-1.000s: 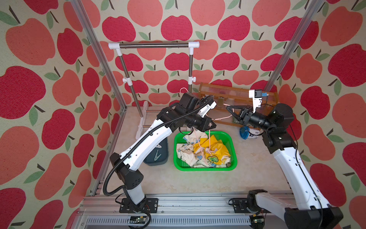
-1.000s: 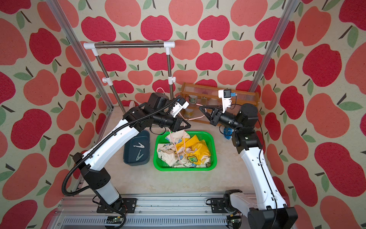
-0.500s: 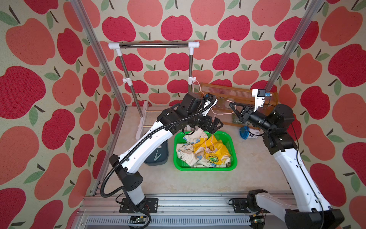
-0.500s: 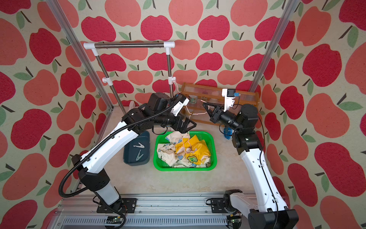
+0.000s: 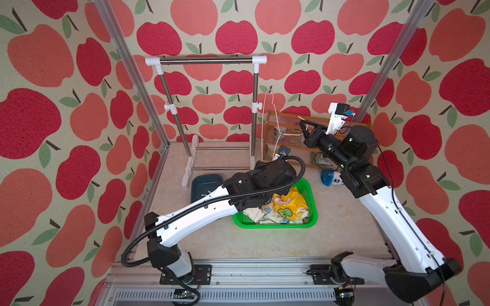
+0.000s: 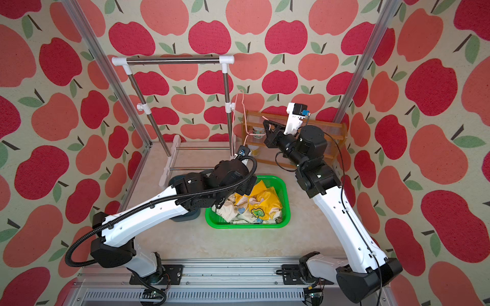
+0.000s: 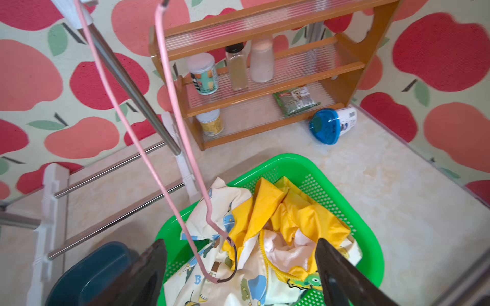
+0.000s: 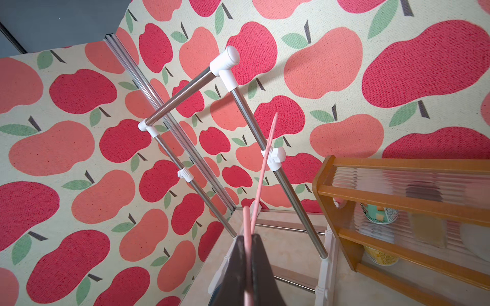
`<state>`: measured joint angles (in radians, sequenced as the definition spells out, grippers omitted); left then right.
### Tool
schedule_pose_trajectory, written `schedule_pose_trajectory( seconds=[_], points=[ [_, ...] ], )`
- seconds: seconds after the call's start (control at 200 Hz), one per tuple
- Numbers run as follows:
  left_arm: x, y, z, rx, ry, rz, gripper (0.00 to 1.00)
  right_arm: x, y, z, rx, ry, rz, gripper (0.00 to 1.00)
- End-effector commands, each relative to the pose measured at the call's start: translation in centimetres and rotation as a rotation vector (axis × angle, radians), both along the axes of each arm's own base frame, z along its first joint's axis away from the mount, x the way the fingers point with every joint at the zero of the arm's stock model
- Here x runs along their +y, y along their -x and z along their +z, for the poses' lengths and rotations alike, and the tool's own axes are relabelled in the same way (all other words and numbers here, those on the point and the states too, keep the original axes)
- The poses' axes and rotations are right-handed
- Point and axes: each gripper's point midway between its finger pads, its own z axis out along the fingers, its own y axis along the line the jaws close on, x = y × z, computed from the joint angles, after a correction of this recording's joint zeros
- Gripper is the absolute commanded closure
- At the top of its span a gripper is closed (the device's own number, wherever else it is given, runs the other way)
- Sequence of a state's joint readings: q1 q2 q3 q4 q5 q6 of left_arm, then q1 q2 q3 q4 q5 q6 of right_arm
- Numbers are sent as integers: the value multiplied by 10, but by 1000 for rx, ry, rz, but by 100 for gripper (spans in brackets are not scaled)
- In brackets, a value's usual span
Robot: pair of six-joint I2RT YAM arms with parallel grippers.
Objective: Remove the clothespins securing jackets to the hanger
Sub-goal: Place the hanger at the clothesline.
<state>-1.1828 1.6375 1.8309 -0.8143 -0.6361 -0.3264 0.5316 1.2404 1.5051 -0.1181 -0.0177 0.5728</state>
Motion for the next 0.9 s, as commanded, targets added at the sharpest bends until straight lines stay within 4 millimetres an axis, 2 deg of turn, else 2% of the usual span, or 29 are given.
schedule_pose_trajectory(
  seconds=[0.0, 0.16, 0.29, 0.47, 0.63, 0.895],
  points=[
    [28, -10, -20, -51, -99, 218, 11, -11, -13, -3, 28, 31, -160, 100],
    [37, -12, -29, -75, -125, 328, 13, -4, -21, -6, 58, 51, -194, 100],
    [48, -13, -35, -85, -144, 390, 13, -9, -24, -3, 68, 53, -227, 100],
    [40, -19, -46, -85, -153, 381, 12, -11, -25, 1, 87, 53, -229, 100],
    [16, -21, -51, -65, -130, 307, 11, -9, -28, -1, 121, 17, -203, 100],
    [21, -36, -70, -27, -147, 343, 11, -13, -26, 3, 155, 1, -185, 100]
  ],
)
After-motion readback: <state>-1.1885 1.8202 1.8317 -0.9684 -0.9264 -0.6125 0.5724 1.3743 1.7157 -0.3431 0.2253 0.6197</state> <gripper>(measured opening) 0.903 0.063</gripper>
